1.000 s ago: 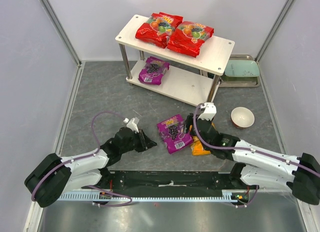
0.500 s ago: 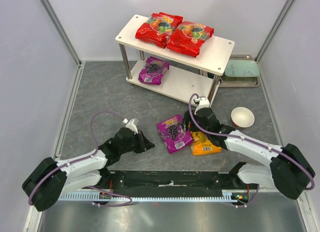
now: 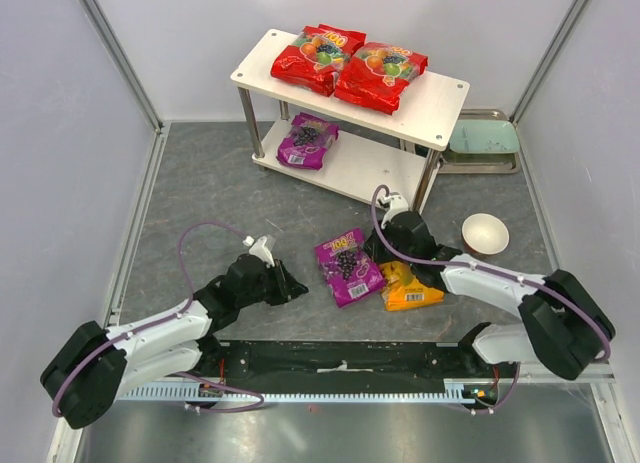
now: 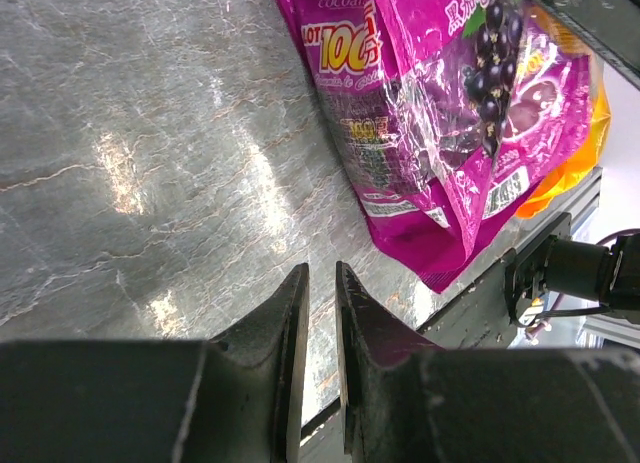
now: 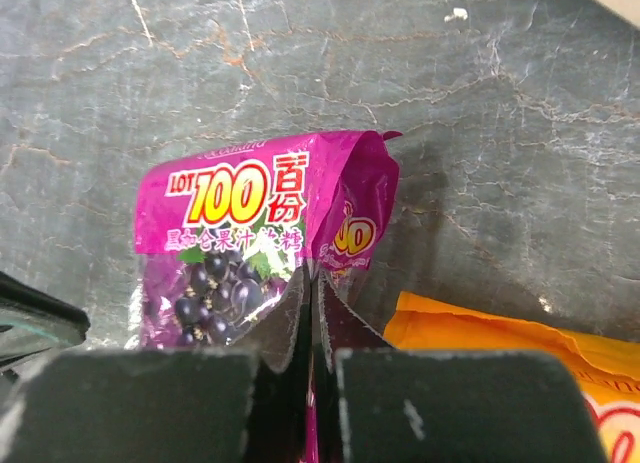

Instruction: Place and organize the candy bags onto the shelf

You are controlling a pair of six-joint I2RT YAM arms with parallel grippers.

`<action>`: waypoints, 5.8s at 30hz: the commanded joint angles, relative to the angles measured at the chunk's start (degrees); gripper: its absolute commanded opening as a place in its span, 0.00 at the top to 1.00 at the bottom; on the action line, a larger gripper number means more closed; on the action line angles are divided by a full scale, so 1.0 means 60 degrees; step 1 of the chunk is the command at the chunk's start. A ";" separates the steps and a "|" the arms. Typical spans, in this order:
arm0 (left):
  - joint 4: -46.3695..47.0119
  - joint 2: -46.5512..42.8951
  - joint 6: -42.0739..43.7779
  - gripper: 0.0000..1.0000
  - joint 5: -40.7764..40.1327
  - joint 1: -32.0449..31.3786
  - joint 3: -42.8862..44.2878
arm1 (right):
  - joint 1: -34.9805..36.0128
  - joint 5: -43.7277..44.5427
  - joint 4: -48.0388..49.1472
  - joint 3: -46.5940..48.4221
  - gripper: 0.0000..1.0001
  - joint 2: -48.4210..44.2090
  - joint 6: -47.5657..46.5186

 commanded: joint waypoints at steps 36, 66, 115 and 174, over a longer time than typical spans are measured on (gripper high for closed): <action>-0.1714 -0.0986 0.0843 0.76 -0.0413 -0.0035 0.1060 | 0.2001 0.9034 -0.9667 0.5850 1.00 -0.2254 -0.3003; -0.2081 -0.1924 0.0593 0.76 -0.0706 -0.0035 0.0341 | 0.5825 0.5955 -0.5188 0.4312 0.35 -0.1191 -0.0820; -0.4776 -0.4780 0.1047 0.43 -0.1218 -0.0021 0.1498 | -0.0503 0.1944 0.6374 0.6888 0.18 0.7124 0.4805; -0.5787 -0.5323 0.1135 0.50 -0.1746 -0.0021 0.2055 | 0.1020 0.2016 -0.5189 0.5099 1.00 -0.3376 -0.1035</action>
